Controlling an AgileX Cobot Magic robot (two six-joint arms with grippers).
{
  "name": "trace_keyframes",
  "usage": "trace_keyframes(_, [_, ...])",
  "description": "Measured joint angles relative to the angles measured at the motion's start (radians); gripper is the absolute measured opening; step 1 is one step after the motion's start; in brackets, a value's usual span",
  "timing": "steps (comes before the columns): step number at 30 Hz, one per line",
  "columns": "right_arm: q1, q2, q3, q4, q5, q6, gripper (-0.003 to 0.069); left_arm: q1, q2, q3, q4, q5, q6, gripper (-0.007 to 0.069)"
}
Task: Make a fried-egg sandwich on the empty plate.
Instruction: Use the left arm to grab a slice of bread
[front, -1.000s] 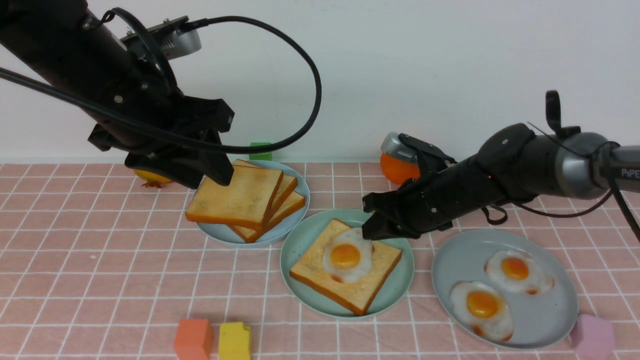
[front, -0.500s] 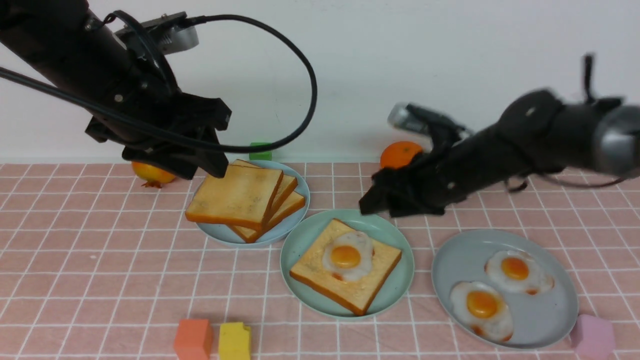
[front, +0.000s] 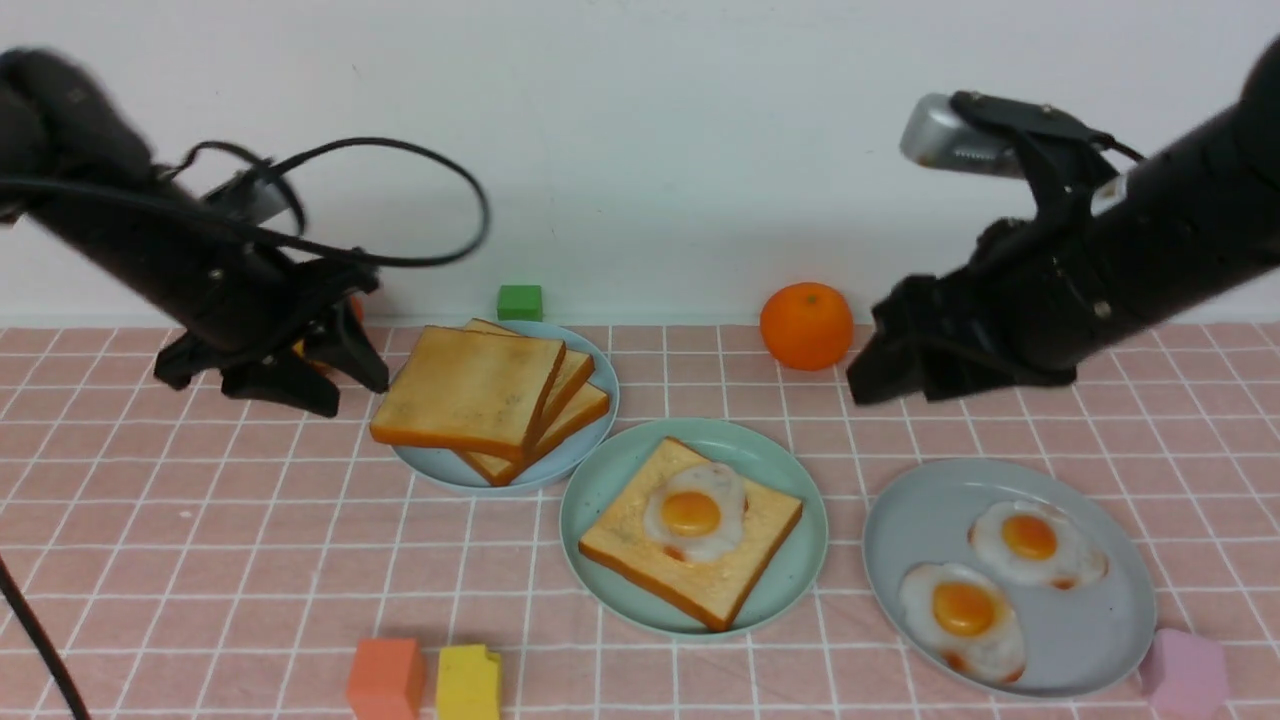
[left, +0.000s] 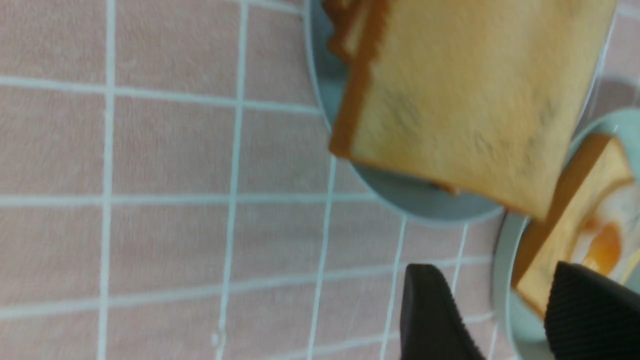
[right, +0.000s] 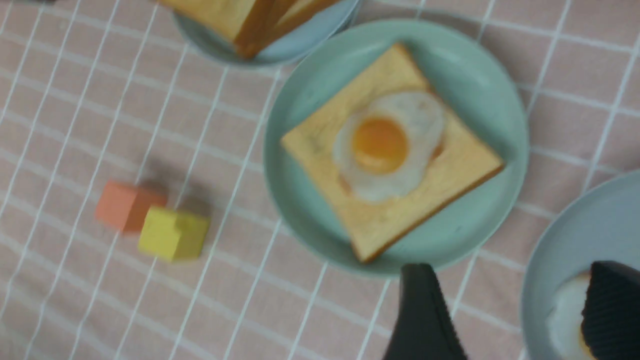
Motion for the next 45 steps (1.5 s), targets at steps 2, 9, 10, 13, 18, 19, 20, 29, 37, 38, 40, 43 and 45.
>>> trace_keyframes(2, [0.021, -0.021, 0.023, 0.0, 0.0, -0.015, 0.0449, 0.023, 0.031, 0.0, -0.049, -0.004, 0.037, 0.0383])
trace_keyframes(9, [0.129, -0.052, 0.056, 0.03, -0.009, -0.047, 0.0447, 0.061, 0.154, 0.0, -0.171, -0.032, 0.113, 0.0459])
trace_keyframes(10, [0.135, -0.054, 0.056, 0.035, -0.01, -0.048, 0.0444, 0.061, 0.167, 0.0, -0.189, -0.032, 0.121, 0.0463])
trace_keyframes(13, [0.144, -0.054, 0.056, 0.048, -0.012, -0.048, 0.044, 0.061, 0.195, 0.0, -0.244, -0.034, 0.154, 0.0469])
trace_keyframes(18, [0.146, -0.056, 0.056, 0.06, -0.009, -0.049, 0.0436, 0.061, 0.214, -0.001, -0.3, -0.041, 0.186, 0.0471])
trace_keyframes(19, [0.146, -0.056, 0.056, 0.06, -0.009, -0.049, 0.0435, 0.061, 0.214, -0.001, -0.3, -0.041, 0.187, 0.0471])
trace_keyframes(20, [0.146, -0.056, 0.056, 0.06, -0.008, -0.049, 0.0433, 0.061, 0.215, -0.001, -0.3, -0.041, 0.187, 0.0471])
trace_keyframes(29, [0.146, -0.056, 0.056, 0.074, -0.003, -0.051, 0.0379, 0.061, 0.232, -0.001, -0.301, -0.042, 0.191, 0.0293])
trace_keyframes(37, [0.146, -0.062, 0.056, 0.068, 0.031, -0.052, 0.0332, 0.061, 0.226, -0.001, -0.304, -0.035, 0.201, 0.01])
trace_keyframes(38, [0.146, -0.067, 0.056, 0.061, 0.036, -0.053, 0.033, 0.061, 0.221, -0.001, -0.301, -0.034, 0.203, 0.0101])
trace_keyframes(40, [0.146, -0.09, 0.056, 0.027, 0.055, -0.055, 0.0328, 0.061, 0.188, -0.001, -0.296, -0.025, 0.221, 0.0101])
trace_keyframes(43, [0.146, -0.132, 0.056, -0.033, 0.082, -0.055, 0.0328, 0.061, 0.127, -0.001, -0.293, -0.006, 0.248, 0.0101])
trace_keyframes(45, [0.146, -0.17, 0.056, -0.089, 0.109, -0.055, 0.0328, 0.061, 0.072, -0.001, -0.294, 0.034, 0.266, 0.0101])
